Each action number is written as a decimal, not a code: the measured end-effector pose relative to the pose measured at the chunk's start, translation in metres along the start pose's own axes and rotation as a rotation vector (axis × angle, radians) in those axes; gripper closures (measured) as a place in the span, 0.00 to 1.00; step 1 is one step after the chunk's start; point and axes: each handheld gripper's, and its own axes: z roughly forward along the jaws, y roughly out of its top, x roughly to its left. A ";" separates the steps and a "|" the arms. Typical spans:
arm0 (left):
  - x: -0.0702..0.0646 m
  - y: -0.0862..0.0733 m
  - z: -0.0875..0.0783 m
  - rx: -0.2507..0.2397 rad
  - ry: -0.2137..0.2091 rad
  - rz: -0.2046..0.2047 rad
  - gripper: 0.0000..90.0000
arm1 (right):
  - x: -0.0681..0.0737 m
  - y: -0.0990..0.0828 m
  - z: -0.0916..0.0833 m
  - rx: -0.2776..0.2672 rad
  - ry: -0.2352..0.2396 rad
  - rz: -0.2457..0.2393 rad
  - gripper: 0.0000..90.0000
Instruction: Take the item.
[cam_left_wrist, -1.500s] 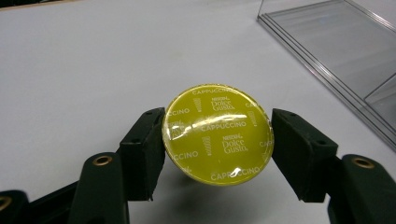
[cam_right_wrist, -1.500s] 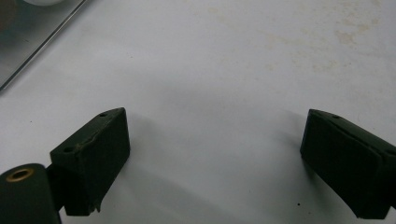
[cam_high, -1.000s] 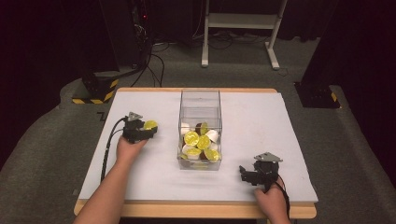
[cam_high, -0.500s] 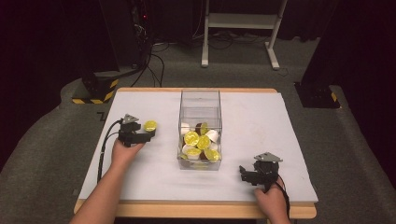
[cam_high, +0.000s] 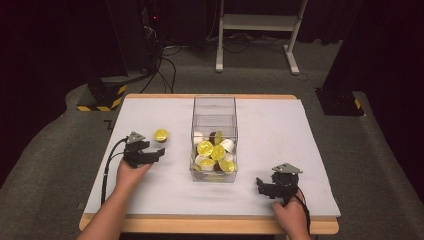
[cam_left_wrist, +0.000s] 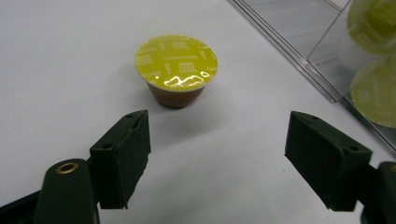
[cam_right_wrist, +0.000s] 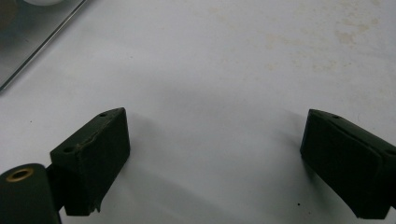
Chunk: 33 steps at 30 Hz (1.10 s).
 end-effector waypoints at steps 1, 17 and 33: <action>-0.001 -0.002 -0.002 -0.003 -0.002 0.000 0.25 | 0.000 0.000 0.000 0.000 0.000 0.000 0.09; -0.012 -0.033 -0.044 0.037 -0.056 0.044 0.26 | 0.000 0.000 0.000 0.000 0.000 0.000 0.09; -0.020 -0.071 -0.067 0.099 -0.029 0.190 0.29 | 0.000 0.000 0.000 -0.001 -0.001 0.000 0.09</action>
